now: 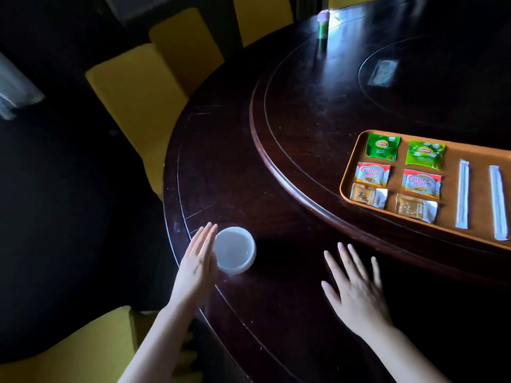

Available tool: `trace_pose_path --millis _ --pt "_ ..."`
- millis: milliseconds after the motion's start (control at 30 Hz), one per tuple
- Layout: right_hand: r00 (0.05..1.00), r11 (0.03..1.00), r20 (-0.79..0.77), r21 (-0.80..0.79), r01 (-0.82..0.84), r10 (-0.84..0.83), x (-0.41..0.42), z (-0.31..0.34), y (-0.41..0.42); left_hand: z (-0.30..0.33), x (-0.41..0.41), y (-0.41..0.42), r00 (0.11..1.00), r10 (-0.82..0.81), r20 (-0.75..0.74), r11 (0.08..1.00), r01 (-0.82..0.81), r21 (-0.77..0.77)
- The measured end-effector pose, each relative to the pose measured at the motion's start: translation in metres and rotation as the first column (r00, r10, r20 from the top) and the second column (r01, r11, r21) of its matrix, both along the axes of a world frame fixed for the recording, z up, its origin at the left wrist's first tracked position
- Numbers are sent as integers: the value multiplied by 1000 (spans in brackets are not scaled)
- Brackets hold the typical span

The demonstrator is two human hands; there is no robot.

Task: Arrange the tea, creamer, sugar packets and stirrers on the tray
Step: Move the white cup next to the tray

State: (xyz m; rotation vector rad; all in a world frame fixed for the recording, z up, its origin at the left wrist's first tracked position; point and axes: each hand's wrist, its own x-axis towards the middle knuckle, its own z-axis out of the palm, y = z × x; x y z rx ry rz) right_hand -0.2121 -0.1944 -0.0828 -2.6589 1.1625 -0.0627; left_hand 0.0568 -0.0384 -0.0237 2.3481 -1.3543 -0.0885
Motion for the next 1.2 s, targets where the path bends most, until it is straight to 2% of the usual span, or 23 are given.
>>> trace_pose_path --millis 133,233,433,600,667,733,800,933,1033,1200 --pt "1000 1000 -6 -8 -20 20 3 1 -5 3 21 -7 990 -52 -132 998 58 37" --pt "1000 1000 3 0 -16 16 3 3 -5 13 33 -13 983 -30 -182 999 33 14" --pt "999 1000 37 -6 -2 2 3 3 -5 16 55 -13 923 14 -384 993 33 116" --pt "999 1000 50 -22 -10 11 4 2 -6 10 47 -5 741 92 -666 995 -43 89" --pt "999 1000 46 -25 -11 12 4 3 -6 5 40 -1 636 111 -764 993 -105 56" --pt "999 1000 40 -26 -15 16 4 2 -6 0 34 1 556 100 -825 988 -157 13" --pt "999 1000 28 -20 -18 19 4 2 -6 -5 28 2 530 78 -844 982 -185 -25" --pt "999 998 -15 -40 -51 51 1 -1 -8 -7 30 -6 529 86 -844 963 -260 -64" --pt "997 996 -29 -52 -75 74 -1 -2 -9 0 35 -20 581 63 -811 973 -215 -78" --pt "998 997 -9 -35 -64 64 0 1 -8 23 46 -65 603 -13 -798 979 -153 -132"
